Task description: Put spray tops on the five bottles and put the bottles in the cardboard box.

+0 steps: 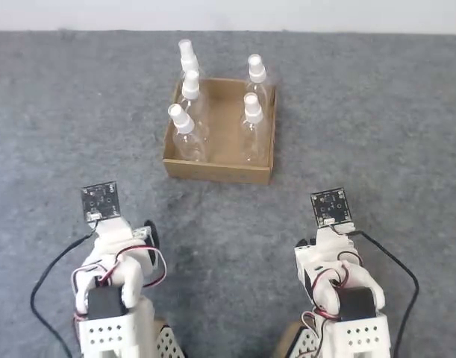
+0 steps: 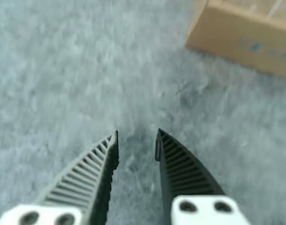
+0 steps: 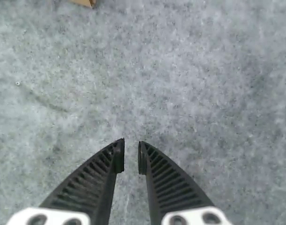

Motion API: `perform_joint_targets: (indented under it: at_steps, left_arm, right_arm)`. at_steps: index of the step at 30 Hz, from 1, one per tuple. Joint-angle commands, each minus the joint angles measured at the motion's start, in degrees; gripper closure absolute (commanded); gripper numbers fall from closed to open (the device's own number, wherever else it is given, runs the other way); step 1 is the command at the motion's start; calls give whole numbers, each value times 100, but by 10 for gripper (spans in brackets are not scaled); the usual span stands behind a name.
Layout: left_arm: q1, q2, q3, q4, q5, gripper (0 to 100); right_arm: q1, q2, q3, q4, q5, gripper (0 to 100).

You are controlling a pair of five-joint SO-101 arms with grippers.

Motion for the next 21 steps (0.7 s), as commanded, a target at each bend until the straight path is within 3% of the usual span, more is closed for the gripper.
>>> perform_joint_targets:
  at_steps: [1,6,21]
  left_arm:
    - [-18,-97,-75,158,26,886]
    - [-18,-97,-75,44,-9,995]
    - [18,-97,-75,193,26,988]
  right_arm:
    - [66,-48,114,-75,0,988]
    - [66,-48,114,-75,0,988]
    - [57,-48,114,-75,0,988]
